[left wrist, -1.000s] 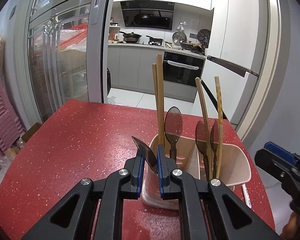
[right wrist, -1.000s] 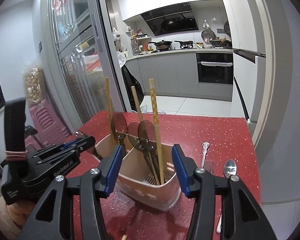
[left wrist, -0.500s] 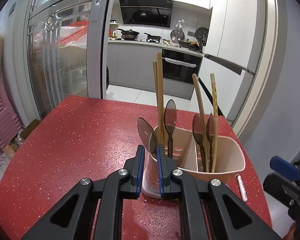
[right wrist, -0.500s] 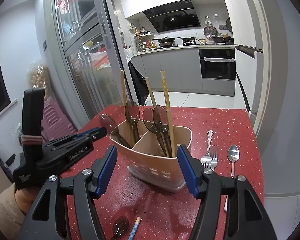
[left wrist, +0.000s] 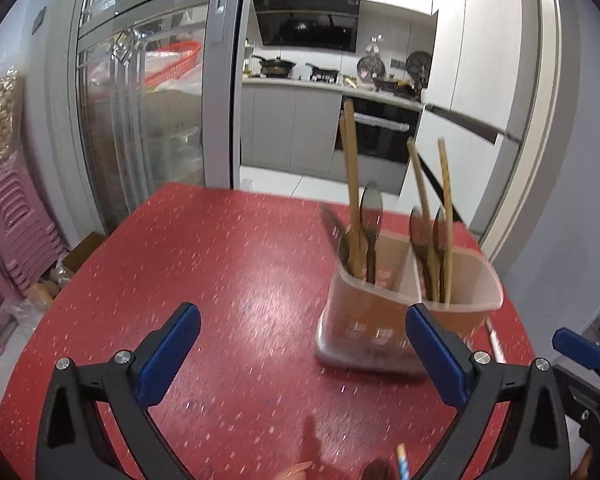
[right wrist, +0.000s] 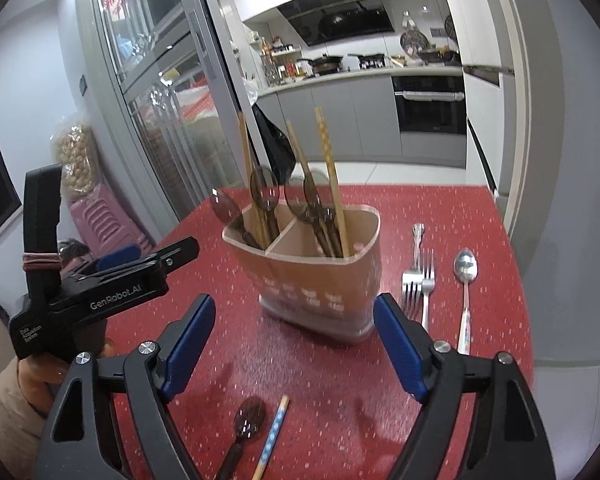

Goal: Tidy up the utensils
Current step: 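Move both open tools back down to the last spoon and blue chopstick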

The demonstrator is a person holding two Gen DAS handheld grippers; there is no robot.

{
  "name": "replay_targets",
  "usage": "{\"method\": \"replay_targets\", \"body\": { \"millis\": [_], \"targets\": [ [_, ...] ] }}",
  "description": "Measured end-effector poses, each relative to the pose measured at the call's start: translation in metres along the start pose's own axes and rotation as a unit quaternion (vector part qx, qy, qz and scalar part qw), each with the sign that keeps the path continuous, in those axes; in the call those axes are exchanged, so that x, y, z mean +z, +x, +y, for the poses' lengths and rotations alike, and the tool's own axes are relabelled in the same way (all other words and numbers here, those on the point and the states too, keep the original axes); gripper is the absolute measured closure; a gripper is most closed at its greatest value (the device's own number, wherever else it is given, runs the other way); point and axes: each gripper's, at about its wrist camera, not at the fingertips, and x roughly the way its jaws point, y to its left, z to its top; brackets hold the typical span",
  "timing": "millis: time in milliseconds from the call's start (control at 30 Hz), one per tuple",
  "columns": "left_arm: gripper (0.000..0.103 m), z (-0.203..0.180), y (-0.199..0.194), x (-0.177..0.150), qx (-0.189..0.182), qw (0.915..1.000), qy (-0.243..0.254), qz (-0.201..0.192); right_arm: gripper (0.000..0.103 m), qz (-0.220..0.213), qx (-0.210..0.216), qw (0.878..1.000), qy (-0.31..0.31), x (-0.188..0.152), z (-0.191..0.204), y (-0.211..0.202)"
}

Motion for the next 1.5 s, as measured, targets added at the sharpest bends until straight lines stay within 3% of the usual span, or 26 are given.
{"method": "replay_targets", "body": {
  "millis": [600, 867, 1200, 1500],
  "targets": [
    [0.0, 0.019, -0.015, -0.098, 0.038, 0.9947, 0.003, 0.095, 0.019, 0.109, -0.024, 0.993, 0.044, -0.058, 0.004, 0.013],
    [0.0, 0.032, -0.012, -0.137, 0.023, 0.9891, -0.004, 0.145, 0.019, 0.175, -0.039, 0.982, 0.054, -0.085, 0.007, 0.036],
    [0.0, 0.038, -0.013, -0.151, 0.04, 0.9853, 0.007, 0.166, 0.019, 0.238, -0.071, 0.968, 0.031, -0.105, 0.017, 0.06],
    [0.0, 0.042, -0.015, -0.154, 0.043, 0.985, 0.006, 0.167, 0.023, 0.255, -0.099, 0.962, -0.005, -0.115, 0.03, 0.072]
  ]
}}
